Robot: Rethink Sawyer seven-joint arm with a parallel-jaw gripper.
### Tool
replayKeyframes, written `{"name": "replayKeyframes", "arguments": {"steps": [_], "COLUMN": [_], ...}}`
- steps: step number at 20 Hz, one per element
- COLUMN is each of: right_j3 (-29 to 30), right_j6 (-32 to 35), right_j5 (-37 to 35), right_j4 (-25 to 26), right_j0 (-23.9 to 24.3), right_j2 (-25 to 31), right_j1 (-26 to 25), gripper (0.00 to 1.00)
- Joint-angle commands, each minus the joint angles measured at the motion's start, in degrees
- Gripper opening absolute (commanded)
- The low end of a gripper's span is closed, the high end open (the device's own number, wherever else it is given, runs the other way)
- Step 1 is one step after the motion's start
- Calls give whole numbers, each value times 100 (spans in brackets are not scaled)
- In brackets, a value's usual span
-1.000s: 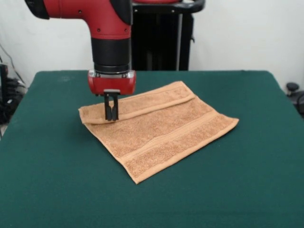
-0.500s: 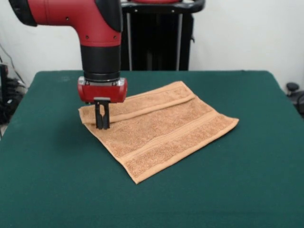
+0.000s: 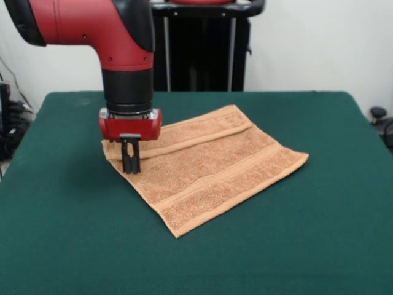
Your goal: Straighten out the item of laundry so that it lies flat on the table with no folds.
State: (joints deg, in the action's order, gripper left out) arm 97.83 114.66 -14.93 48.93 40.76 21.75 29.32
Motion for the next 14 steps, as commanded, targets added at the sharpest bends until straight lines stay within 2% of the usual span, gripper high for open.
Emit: {"name": "replayKeyframes", "arguments": {"steps": [1,7,14], "right_j3": [-68,383,637], "right_j6": [-923,-46,274], "right_j5": [-465,61,402], "right_j4": [401,582,656], "right_j0": [-292,-667,-845], "right_j2": [315,-239,-603], "right_j1": [-430,-206,-177], "gripper": [0,0,0]}}
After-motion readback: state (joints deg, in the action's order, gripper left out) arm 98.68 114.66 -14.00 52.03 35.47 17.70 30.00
